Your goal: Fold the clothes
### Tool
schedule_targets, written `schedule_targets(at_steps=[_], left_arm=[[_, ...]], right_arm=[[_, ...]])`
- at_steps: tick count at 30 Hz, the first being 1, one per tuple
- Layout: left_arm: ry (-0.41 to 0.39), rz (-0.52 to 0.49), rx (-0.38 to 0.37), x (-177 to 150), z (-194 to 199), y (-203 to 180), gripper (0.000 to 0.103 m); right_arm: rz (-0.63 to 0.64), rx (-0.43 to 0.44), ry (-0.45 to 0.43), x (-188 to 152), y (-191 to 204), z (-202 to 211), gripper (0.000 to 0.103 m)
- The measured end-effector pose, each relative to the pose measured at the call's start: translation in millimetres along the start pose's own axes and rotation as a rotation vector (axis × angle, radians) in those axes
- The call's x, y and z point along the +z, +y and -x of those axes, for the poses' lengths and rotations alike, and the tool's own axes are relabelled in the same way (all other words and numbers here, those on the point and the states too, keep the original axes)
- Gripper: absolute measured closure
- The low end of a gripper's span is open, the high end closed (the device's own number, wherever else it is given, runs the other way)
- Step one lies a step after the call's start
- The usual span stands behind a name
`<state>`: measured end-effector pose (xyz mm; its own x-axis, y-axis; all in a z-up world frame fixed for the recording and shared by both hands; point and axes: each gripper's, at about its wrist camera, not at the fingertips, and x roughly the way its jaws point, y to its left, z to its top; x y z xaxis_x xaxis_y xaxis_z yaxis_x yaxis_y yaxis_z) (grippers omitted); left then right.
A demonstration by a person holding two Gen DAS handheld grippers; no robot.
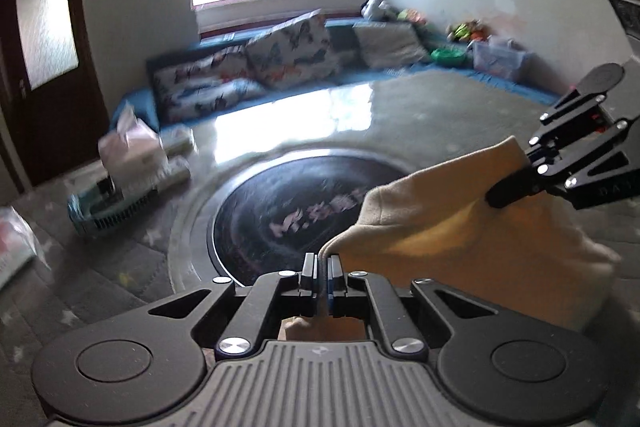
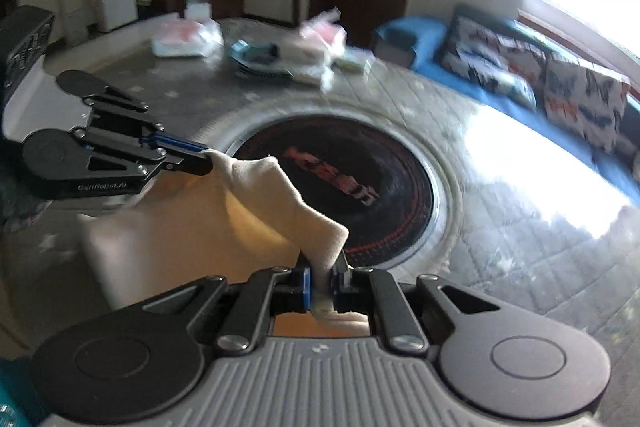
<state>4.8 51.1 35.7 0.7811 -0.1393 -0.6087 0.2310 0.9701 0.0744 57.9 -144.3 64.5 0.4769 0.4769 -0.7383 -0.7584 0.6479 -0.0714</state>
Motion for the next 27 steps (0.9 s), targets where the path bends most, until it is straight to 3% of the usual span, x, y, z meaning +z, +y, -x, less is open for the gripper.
schedule_targets(at_steps=[7, 14, 19, 23, 27], left_arm=[[0.053, 0.066, 0.02, -5, -29, 9, 0.097], [0.039, 0.127, 0.03, 8, -18, 12, 0.095], [0.027, 0.165, -0.043, 18, -6, -1, 0.095], [0.046, 0.162, -0.106, 20, -11, -17, 0.095], [0.092, 0.179, -0.102, 17, -31, -21, 0.095]], right_arm=[[-0.163, -0.02, 0.051, -13, -20, -51, 0.089], [-0.222, -0.049, 0.029, -11, -30, -51, 0.085], [-0.287, -0.1, 0.006, -5, -44, -43, 0.085], [-0.282, -0.074, -0.024, -4, -42, -28, 0.085], [-0.242, -0.03, -0.022, -7, -31, -21, 0.085]])
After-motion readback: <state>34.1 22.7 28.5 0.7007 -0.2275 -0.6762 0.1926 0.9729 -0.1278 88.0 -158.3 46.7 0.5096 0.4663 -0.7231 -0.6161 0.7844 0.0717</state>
